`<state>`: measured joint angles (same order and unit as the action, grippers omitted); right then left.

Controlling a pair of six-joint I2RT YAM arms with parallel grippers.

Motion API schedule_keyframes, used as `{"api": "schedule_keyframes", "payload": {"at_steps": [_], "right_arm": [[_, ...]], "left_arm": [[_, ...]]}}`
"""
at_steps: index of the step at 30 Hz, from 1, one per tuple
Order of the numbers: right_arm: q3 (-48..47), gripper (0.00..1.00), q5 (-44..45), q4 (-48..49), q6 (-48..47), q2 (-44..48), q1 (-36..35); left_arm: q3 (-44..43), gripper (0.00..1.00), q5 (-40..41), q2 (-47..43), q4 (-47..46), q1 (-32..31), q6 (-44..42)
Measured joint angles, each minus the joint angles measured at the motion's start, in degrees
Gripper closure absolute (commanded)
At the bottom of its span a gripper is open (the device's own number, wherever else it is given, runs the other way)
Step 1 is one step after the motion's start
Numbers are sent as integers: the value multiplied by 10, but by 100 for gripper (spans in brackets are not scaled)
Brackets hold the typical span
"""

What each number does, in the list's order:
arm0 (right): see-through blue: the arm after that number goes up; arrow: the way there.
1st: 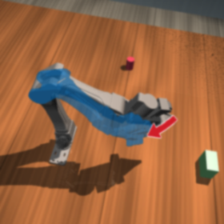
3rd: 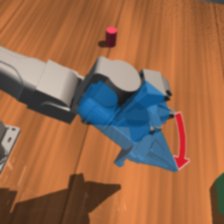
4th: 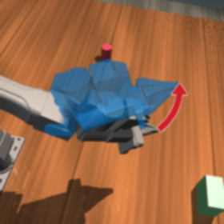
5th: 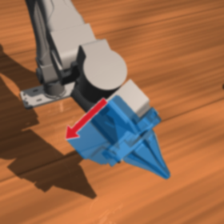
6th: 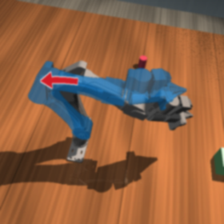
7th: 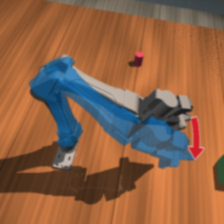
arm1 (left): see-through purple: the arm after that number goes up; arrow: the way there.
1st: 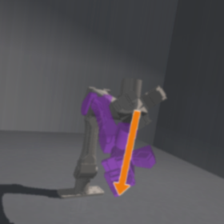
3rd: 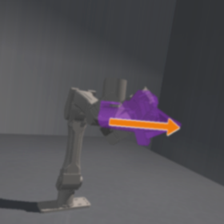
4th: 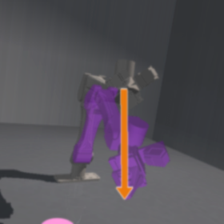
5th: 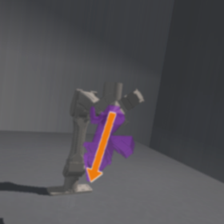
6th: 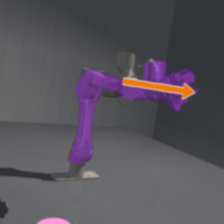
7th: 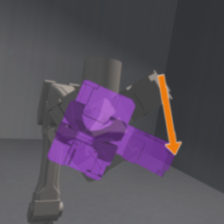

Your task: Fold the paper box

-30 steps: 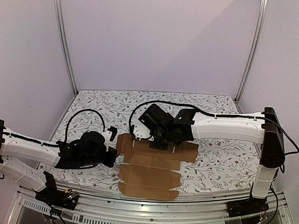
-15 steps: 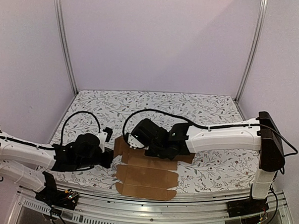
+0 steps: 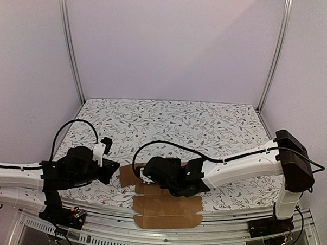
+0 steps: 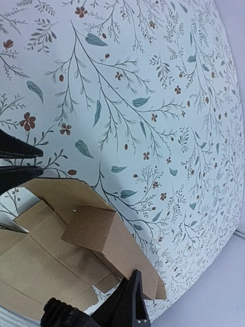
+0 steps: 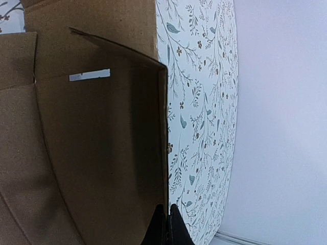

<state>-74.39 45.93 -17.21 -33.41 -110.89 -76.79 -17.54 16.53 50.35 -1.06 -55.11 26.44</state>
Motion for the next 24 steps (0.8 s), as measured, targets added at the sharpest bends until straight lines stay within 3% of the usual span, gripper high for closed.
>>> {"api": "schedule_keyframes", "payload": {"at_steps": [10, 17, 24], "right_arm": [[57, 100, 5, 62, -21, 47, -12], [97, 100, 19, 118, -51, 64, -28], [145, 100, 71, 229, -107, 65, -47]], "left_arm": [[54, 99, -93, -38, -32, 36, -7], [55, 98, -114, -45, -32, 38, 8], [69, 99, -147, -47, -74, 42, 17]]}}
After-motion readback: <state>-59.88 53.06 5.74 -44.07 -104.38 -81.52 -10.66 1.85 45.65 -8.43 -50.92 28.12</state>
